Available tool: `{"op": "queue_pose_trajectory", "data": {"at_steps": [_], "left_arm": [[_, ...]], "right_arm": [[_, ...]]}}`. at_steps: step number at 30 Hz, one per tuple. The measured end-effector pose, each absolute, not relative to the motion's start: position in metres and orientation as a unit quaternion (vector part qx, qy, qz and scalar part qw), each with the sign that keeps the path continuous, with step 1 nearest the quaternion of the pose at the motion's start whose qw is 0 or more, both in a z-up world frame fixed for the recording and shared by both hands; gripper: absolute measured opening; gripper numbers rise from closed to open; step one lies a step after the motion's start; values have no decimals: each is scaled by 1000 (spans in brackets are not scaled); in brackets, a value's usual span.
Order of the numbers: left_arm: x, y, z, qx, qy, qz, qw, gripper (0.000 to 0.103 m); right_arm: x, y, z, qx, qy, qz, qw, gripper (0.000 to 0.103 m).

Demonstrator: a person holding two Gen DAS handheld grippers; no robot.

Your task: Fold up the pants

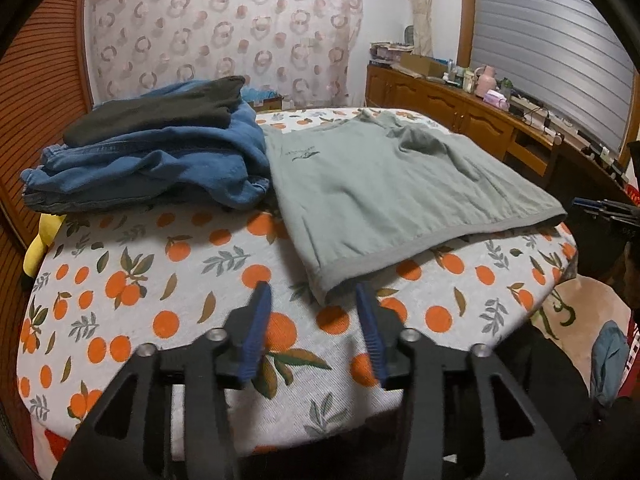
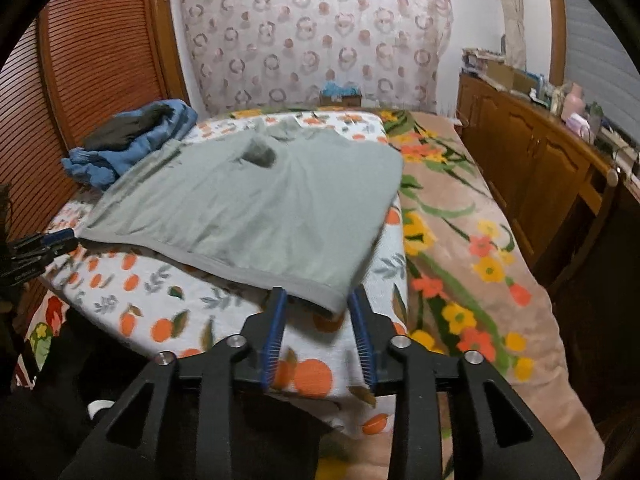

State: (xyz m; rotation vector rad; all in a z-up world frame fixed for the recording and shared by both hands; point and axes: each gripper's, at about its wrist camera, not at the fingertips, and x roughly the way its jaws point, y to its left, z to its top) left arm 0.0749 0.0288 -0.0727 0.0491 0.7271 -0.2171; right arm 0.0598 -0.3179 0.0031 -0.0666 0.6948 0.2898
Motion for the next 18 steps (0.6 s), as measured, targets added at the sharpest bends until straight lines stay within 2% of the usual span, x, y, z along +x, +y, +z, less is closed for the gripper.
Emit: {"op": "queue_pose_trajectory", "data": {"at_steps": [7, 18], "left_arm": [[75, 21, -67, 20, 343, -120, 931, 46], [93, 5, -63, 12, 332, -141, 933, 46]], "right_arm": [[54, -287, 9, -46, 322, 188, 927, 43], [94, -232, -22, -80, 353, 263, 895, 43]]}}
